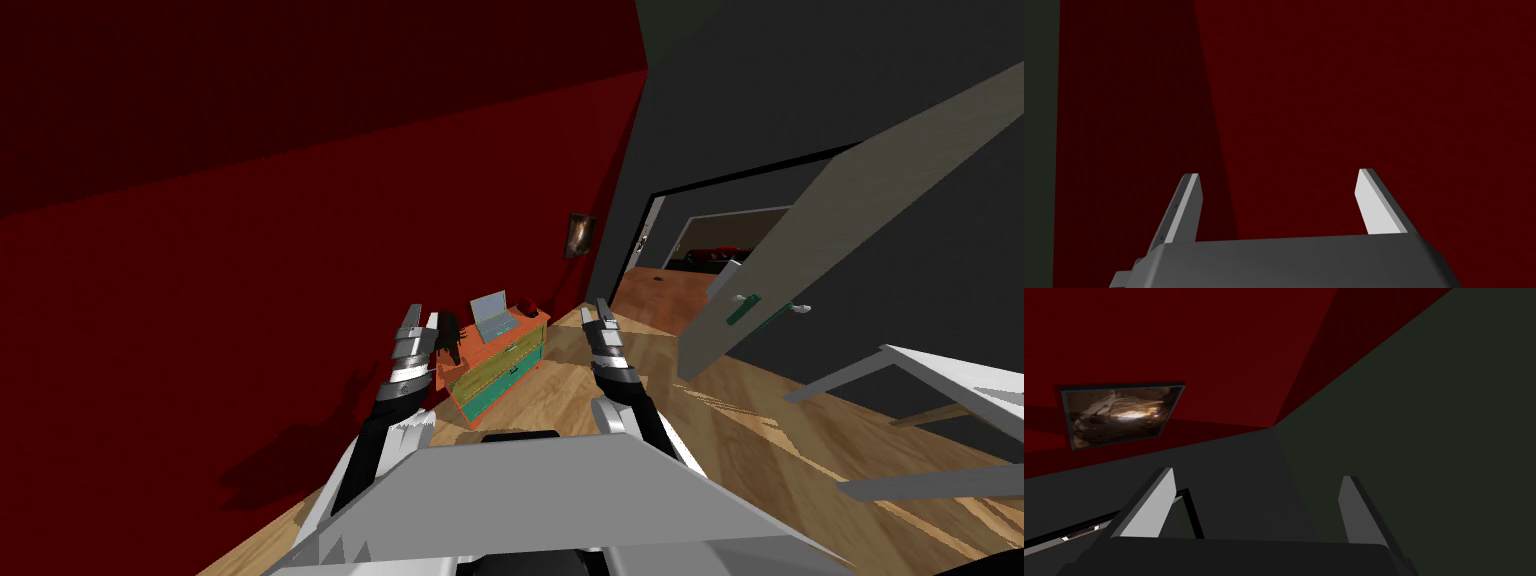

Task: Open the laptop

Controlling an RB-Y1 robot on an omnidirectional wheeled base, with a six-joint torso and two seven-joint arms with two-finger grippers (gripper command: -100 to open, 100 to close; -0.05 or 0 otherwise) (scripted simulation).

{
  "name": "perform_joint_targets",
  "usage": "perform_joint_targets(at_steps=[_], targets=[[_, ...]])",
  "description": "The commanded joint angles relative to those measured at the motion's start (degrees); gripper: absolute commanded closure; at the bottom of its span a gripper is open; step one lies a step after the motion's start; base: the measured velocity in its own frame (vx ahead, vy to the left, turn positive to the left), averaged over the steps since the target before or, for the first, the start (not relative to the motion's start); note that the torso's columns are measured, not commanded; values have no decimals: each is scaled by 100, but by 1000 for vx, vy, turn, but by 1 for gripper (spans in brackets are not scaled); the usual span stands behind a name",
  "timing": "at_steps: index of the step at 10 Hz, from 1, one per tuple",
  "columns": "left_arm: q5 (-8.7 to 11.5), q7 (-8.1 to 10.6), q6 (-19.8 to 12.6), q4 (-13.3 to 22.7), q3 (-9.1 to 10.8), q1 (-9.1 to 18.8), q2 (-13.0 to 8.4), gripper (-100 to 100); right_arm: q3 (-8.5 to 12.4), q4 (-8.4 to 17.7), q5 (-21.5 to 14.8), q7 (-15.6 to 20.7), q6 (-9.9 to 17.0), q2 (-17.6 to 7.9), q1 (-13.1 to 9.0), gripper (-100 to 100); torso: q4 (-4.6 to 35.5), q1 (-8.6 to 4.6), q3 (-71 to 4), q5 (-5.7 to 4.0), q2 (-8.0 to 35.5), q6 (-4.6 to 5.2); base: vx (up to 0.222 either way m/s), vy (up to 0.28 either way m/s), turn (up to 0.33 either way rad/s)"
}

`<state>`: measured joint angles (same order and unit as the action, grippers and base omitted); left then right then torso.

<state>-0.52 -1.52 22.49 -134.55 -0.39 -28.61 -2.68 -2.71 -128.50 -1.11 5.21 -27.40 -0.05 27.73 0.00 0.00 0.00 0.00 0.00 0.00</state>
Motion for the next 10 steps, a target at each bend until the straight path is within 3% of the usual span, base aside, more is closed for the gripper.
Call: perform_joint_targets(at_steps=[1, 9, 10], targets=[[0, 0, 0, 0, 0, 0, 0, 0, 0, 0, 0, 0, 0, 0, 0, 0, 235, 0, -467, 0, 232, 0, 0, 0, 0], [0, 0, 1, -2, 0, 0, 0, 0, 0, -2, 0, 0, -1, 0, 0, 0, 3537, 0, -7073, 0, 3539, 0, 0, 0, 0], [-39, -9, -87, 48, 95, 61, -212, -100, 0, -2, 0, 0, -1, 0, 0, 0, 3960, 0, -7919, 0, 3962, 0, 15, -5, -58]])
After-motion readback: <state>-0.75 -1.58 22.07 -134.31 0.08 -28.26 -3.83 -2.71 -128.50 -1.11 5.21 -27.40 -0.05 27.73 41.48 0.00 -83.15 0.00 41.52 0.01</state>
